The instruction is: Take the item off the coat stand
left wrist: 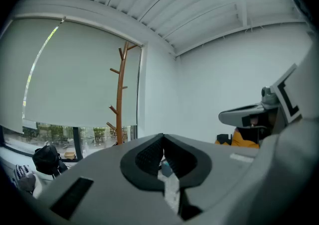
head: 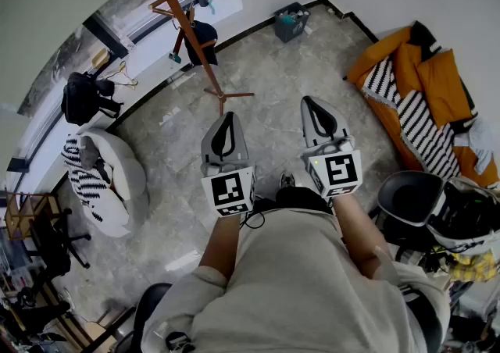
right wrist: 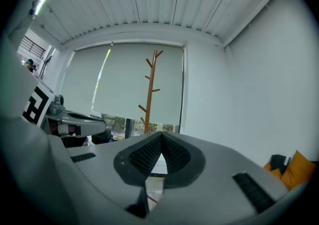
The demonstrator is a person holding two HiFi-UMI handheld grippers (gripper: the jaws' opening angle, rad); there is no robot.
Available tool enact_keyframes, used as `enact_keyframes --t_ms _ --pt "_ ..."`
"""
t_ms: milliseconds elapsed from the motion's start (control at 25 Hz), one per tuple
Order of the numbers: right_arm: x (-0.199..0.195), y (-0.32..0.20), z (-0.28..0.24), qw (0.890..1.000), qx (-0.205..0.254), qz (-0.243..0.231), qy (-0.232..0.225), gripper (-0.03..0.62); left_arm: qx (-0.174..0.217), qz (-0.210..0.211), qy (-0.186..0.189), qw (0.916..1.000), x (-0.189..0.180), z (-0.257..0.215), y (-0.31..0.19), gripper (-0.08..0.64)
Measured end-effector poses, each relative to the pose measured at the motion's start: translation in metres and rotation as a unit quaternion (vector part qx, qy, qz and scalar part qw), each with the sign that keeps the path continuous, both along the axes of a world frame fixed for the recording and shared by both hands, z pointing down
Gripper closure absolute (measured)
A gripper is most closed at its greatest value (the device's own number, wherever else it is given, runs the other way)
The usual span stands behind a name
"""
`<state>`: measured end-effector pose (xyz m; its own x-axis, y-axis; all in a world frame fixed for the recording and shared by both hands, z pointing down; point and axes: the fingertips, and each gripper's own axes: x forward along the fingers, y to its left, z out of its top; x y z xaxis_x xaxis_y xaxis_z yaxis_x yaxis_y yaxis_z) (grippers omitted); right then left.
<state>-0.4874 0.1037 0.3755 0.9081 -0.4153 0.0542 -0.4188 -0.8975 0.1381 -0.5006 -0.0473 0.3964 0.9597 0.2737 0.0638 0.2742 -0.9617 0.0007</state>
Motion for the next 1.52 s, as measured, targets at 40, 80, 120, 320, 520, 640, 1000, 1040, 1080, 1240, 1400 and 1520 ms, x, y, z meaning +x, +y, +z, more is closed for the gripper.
enact_keyframes --t_ms 40,80,120,320,520,640,1000,1040,1080,1240,1400,1520 --pt "0.001 -0.003 0.002 1.000 0.000 0.001 0.001 0.588 0.001 0.003 0.001 1.0000 0.000 0.002 -0.001 0.549" --pt "0.001 -0.006 0.004 1.000 0.000 0.001 0.002 0.588 0.001 0.006 0.001 1.0000 0.001 0.004 -0.003 0.549" --pt "0.002 -0.010 0.007 1.000 0.000 0.001 0.002 0.588 0.001 0.010 0.000 1.0000 0.002 0.008 -0.005 0.549" --pt "0.005 -0.023 0.027 1.000 0.003 -0.024 -0.015 0.588 -0.005 0.026 -0.032 0.9991 0.011 0.035 -0.009 0.549" --pt "0.030 -0.007 0.037 1.000 0.002 -0.026 -0.016 0.586 0.006 0.034 -0.029 0.9990 0.043 0.039 -0.002 0.549" --pt "0.061 0.007 0.036 0.999 0.025 -0.034 0.001 0.586 0.011 0.033 -0.022 0.9991 0.069 0.036 0.009 0.549" --pt "0.173 0.063 0.009 0.998 0.046 -0.032 0.022 0.586 0.024 0.059 -0.019 0.9978 0.197 0.004 0.068 0.549" --pt "0.181 0.075 0.009 0.998 0.048 -0.031 0.022 0.586 0.026 0.061 -0.021 0.9976 0.209 0.005 0.079 0.549" --pt "0.189 0.088 0.010 0.998 0.047 -0.031 0.021 0.586 0.026 0.061 -0.024 0.9975 0.221 0.007 0.092 0.549" --pt "0.220 0.141 0.025 0.998 0.055 -0.037 0.011 0.586 0.034 0.068 -0.034 0.9966 0.267 0.018 0.150 0.549" --pt "0.249 0.183 0.042 0.998 0.058 -0.014 -0.017 0.586 0.038 0.088 -0.050 0.9942 0.296 0.036 0.188 0.549" --pt "0.269 0.199 0.050 0.997 0.077 -0.002 -0.021 0.586 0.041 0.093 -0.066 0.9926 0.311 0.045 0.198 0.549"
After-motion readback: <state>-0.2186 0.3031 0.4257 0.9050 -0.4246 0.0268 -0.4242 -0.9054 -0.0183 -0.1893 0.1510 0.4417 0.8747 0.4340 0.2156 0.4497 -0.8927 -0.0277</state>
